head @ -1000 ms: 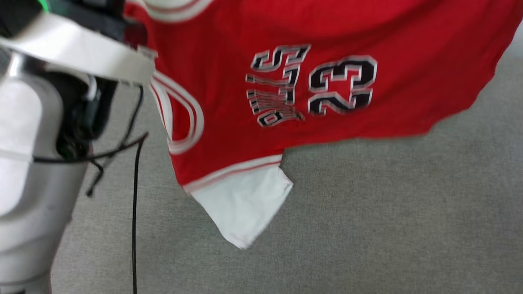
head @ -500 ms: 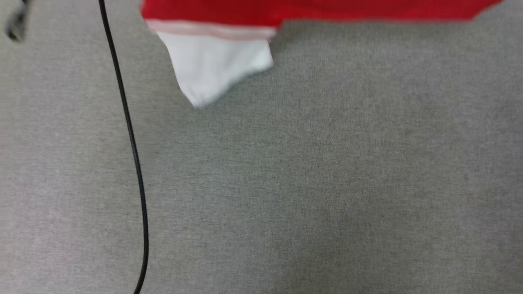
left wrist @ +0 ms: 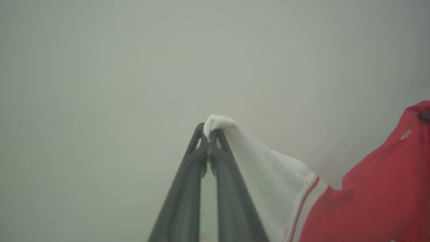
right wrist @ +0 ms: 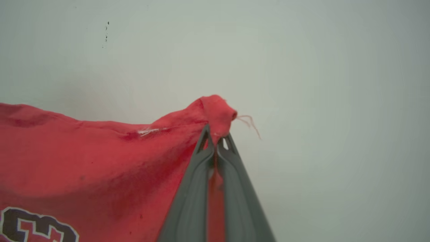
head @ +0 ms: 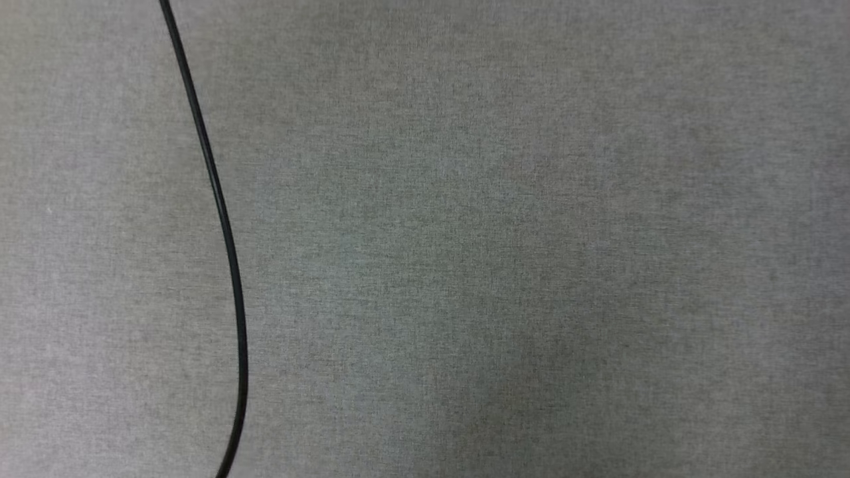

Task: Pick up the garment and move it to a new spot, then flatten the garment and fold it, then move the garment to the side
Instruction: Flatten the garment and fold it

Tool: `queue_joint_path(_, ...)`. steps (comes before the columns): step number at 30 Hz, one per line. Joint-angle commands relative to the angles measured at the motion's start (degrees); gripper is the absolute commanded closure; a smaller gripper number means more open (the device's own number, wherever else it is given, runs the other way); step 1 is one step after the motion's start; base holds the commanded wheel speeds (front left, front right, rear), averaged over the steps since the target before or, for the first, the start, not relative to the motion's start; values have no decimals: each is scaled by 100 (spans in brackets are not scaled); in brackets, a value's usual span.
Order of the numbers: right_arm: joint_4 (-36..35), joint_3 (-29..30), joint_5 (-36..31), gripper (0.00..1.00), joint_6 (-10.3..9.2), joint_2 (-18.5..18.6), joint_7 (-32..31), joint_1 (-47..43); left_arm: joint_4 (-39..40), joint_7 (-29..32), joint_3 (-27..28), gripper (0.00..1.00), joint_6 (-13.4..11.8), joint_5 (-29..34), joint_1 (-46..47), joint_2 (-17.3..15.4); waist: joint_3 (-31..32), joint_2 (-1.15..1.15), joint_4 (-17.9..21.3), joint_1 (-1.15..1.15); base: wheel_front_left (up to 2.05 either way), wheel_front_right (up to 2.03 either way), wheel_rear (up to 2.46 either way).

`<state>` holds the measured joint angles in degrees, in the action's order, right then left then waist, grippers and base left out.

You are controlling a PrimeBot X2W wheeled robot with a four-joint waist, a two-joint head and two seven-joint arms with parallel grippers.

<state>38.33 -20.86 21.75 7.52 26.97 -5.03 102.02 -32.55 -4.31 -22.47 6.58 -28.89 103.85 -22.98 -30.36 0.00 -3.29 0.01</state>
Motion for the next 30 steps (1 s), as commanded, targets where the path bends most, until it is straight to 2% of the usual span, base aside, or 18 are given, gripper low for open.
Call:
queue_joint_path(1, 110, -88, 43, 100, -7, -35, 81, 3, -77, -71, -39, 100, 14, -22, -15, 24, -55, 0, -16, -1, 0, 0, 0)
queue_joint_path(10, 878, -664, 605, 100, -7, -178, 740, -670, -564, -531, -387, 100, 72, -295, -900, 179, -106, 0, -64, -1, 0, 0, 0)
queue_joint_path(18, 908, -1408, 1093, 100, -7, -105, 1148, -1814, -429, -888, -552, 100, 31, -441, -2278, 163, 54, 0, -93, -1, 0, 0, 0)
queue_joint_path(24, 690, -1863, 1458, 100, -7, 11, 1436, -2840, 108, -1016, -613, 100, -234, -466, -3695, 85, 360, 0, -78, -1, 0, 0, 0)
queue_joint_path(30, 280, -2180, 1796, 100, -7, 218, 1572, -3939, 997, -1025, -697, 100, -648, -551, -5324, -56, 789, 0, -117, -1, 0, 0, 0)
